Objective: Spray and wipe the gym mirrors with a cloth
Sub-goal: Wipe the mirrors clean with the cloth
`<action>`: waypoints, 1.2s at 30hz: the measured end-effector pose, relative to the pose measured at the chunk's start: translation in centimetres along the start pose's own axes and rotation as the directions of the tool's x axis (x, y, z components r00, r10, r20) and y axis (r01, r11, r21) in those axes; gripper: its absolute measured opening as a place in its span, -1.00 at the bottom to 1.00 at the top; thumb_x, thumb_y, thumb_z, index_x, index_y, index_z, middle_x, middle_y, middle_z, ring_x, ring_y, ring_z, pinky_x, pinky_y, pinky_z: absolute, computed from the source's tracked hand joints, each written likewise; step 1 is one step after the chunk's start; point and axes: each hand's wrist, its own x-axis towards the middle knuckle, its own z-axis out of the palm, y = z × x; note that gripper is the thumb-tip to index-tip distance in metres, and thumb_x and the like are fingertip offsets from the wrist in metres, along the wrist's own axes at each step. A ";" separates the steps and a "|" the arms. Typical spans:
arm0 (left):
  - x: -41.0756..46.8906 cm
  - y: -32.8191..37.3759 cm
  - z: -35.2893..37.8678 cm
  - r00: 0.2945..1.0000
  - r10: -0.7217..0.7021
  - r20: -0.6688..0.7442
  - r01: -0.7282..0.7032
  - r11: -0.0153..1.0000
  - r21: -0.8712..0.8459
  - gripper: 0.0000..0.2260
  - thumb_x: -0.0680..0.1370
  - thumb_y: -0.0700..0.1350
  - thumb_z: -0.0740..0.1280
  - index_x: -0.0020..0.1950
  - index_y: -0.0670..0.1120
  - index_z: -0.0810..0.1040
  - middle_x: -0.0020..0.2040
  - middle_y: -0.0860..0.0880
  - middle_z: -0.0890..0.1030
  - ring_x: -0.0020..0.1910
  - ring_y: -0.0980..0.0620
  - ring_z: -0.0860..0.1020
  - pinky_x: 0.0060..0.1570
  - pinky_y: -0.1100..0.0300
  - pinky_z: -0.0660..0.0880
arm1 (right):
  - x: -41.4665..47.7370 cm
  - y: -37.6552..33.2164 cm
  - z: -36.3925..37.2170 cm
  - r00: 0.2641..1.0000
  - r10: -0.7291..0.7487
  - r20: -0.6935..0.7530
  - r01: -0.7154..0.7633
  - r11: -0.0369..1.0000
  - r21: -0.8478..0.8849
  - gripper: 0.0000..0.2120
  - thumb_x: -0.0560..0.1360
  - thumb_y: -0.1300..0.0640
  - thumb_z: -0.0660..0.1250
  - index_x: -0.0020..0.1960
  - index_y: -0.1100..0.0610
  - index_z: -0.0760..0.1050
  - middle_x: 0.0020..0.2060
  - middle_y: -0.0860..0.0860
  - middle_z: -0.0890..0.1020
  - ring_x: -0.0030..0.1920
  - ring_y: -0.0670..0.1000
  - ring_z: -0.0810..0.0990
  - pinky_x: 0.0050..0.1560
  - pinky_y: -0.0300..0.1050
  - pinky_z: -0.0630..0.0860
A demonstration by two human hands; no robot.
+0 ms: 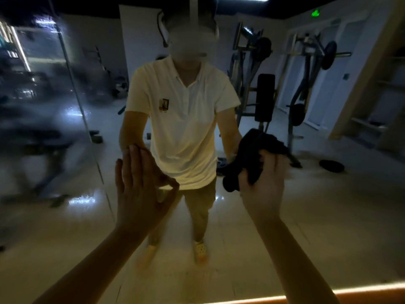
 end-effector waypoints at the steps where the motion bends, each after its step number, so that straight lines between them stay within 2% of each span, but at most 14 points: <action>1: 0.0 -0.4 -0.2 1.000 0.027 0.006 -0.027 0.999 -0.023 -0.04 0.57 0.30 0.37 0.66 -0.33 0.06 0.67 -0.36 0.06 0.66 -0.36 0.07 0.57 -0.35 0.13 | -0.5 -1.4 1.1 1.000 0.000 0.020 -0.001 1.000 0.008 -0.52 0.49 0.18 0.39 0.37 0.20 0.40 0.31 0.21 0.45 0.17 0.15 0.53 0.03 -0.22 0.50; 3: -0.1 -1.5 -1.0 0.995 0.103 0.017 -0.101 0.991 -0.083 -0.09 0.57 0.22 0.40 0.66 -0.32 0.10 0.67 -0.34 0.08 0.66 -0.34 0.10 0.57 -0.34 0.16 | -2.0 -4.6 3.5 0.998 0.024 0.065 -0.025 1.000 0.015 -0.55 0.47 0.10 0.33 0.33 0.10 0.37 0.29 0.13 0.44 0.11 0.14 0.56 -0.06 0.00 0.61; 4: -0.2 -2.2 -1.6 0.990 0.141 0.022 -0.137 0.984 -0.113 -0.12 0.58 0.17 0.41 0.66 -0.31 0.11 0.68 -0.32 0.09 0.66 -0.32 0.11 0.57 -0.33 0.17 | -2.9 -6.3 4.8 0.995 0.021 0.095 -0.023 0.999 0.023 -0.56 0.46 0.10 0.33 0.31 0.08 0.35 0.27 0.10 0.44 0.09 0.11 0.56 -0.06 0.02 0.62; 7: -1.3 -4.7 -3.0 0.982 0.184 0.040 -0.175 0.969 -0.175 -0.24 0.60 0.03 0.34 0.66 -0.31 0.13 0.69 -0.25 0.09 0.68 -0.25 0.09 0.62 -0.27 0.10 | -5.6 -11.2 8.6 0.972 -0.106 0.209 0.101 0.994 0.036 -0.61 0.48 0.08 0.34 0.28 0.09 0.38 0.19 0.07 0.45 0.02 0.06 0.56 -0.04 -0.01 0.63; 10: -3.6 -7.1 -3.3 0.983 0.168 0.072 -0.156 0.976 -0.152 -0.28 0.60 -0.03 0.28 0.66 -0.32 0.11 0.69 -0.27 0.10 0.67 -0.27 0.11 0.63 -0.24 0.08 | -7.9 -14.0 11.1 0.905 -0.279 0.322 0.282 0.959 0.038 -0.68 0.48 0.11 0.37 0.21 0.15 0.50 0.05 0.11 0.52 -0.06 0.08 0.55 0.00 -0.07 0.47; 12: -4.7 -7.8 -3.0 0.977 0.189 0.099 -0.173 0.973 -0.153 -0.27 0.60 -0.04 0.28 0.67 -0.31 0.08 0.68 -0.29 0.10 0.66 -0.29 0.12 0.63 -0.24 0.08 | -8.3 -13.8 11.1 0.876 -0.319 0.362 0.326 0.944 0.044 -0.67 0.48 0.13 0.37 0.22 0.16 0.51 0.05 0.11 0.51 -0.06 0.09 0.51 -0.04 -0.07 0.45; 14: -5.1 -7.6 -2.5 0.967 0.229 0.108 -0.211 0.965 -0.158 -0.25 0.57 -0.06 0.33 0.66 -0.32 0.12 0.68 -0.30 0.10 0.66 -0.30 0.12 0.62 -0.27 0.11 | -7.7 -12.3 10.1 0.874 -0.303 0.380 0.316 0.948 0.030 -0.68 0.51 0.10 0.31 0.24 0.13 0.46 0.09 0.11 0.48 -0.07 0.07 0.51 -0.10 -0.05 0.54; 18: -5.2 -6.0 -0.9 0.957 0.259 0.133 -0.239 0.959 -0.150 -0.22 0.54 0.02 0.42 0.61 -0.36 0.22 0.68 -0.31 0.09 0.66 -0.33 0.09 0.61 -0.28 0.11 | -5.9 -6.7 6.2 0.939 -0.127 0.320 0.173 0.978 -0.119 -0.58 0.35 0.15 0.44 0.17 0.12 0.43 0.13 0.14 0.47 -0.16 0.13 0.55 -0.25 0.01 0.59; 21: -5.5 -5.1 0.4 0.966 0.222 0.130 -0.211 0.973 -0.093 -0.20 0.54 0.08 0.44 0.60 -0.36 0.25 0.66 -0.37 0.10 0.65 -0.38 0.08 0.60 -0.32 0.10 | -4.8 -1.2 2.8 0.968 0.081 0.236 -0.027 0.974 -0.226 -0.49 0.32 0.17 0.49 0.19 0.12 0.35 0.19 0.16 0.46 -0.08 0.18 0.58 -0.22 -0.04 0.56; 24: -5.5 -4.5 1.1 0.971 0.204 0.125 -0.202 0.979 -0.036 -0.19 0.57 0.10 0.41 0.61 -0.37 0.20 0.65 -0.40 0.09 0.64 -0.41 0.07 0.60 -0.34 0.07 | -4.0 4.6 -0.4 0.940 0.330 0.089 -0.305 0.928 -0.215 -0.56 0.33 0.03 0.33 0.13 0.19 0.36 0.15 0.18 0.47 0.00 0.16 0.53 -0.15 0.00 0.48; 26: -5.5 -4.3 1.3 0.973 0.190 0.132 -0.189 0.982 -0.021 -0.17 0.58 0.12 0.40 0.63 -0.36 0.16 0.65 -0.40 0.08 0.65 -0.42 0.06 0.59 -0.35 0.07 | -4.0 7.2 -1.5 0.895 0.445 0.036 -0.430 0.880 -0.202 -0.56 0.35 0.11 0.35 0.17 0.22 0.35 0.15 0.22 0.45 0.05 0.23 0.53 -0.07 0.10 0.52; 28: -5.6 -4.2 1.2 0.971 0.191 0.141 -0.190 0.982 -0.018 -0.16 0.59 0.14 0.39 0.64 -0.35 0.14 0.65 -0.40 0.08 0.64 -0.42 0.07 0.59 -0.35 0.08 | -4.6 7.8 -1.4 0.874 0.485 0.005 -0.475 0.857 -0.198 -0.52 0.36 0.25 0.41 0.22 0.23 0.34 0.18 0.22 0.44 0.09 0.30 0.54 -0.06 0.12 0.53; 31: -5.5 -4.3 0.9 0.968 0.199 0.152 -0.202 0.979 0.002 -0.16 0.61 0.14 0.39 0.65 -0.34 0.12 0.66 -0.39 0.06 0.65 -0.41 0.07 0.61 -0.32 0.07 | -6.3 5.3 0.8 0.880 0.475 0.008 -0.466 0.867 -0.175 -0.46 0.36 0.23 0.43 0.27 0.17 0.31 0.24 0.19 0.42 0.16 0.26 0.53 0.01 0.17 0.59; 36: -5.5 -4.6 -0.4 0.959 0.204 0.194 -0.193 0.978 -0.078 -0.15 0.56 0.06 0.48 0.65 -0.33 0.14 0.68 -0.34 0.02 0.67 -0.35 0.03 0.61 -0.30 0.08 | -10.9 -2.0 6.9 0.899 0.402 0.173 -0.379 0.913 -0.151 -0.39 0.31 0.16 0.49 0.29 0.17 0.33 0.22 0.15 0.48 0.14 0.22 0.57 0.04 0.16 0.63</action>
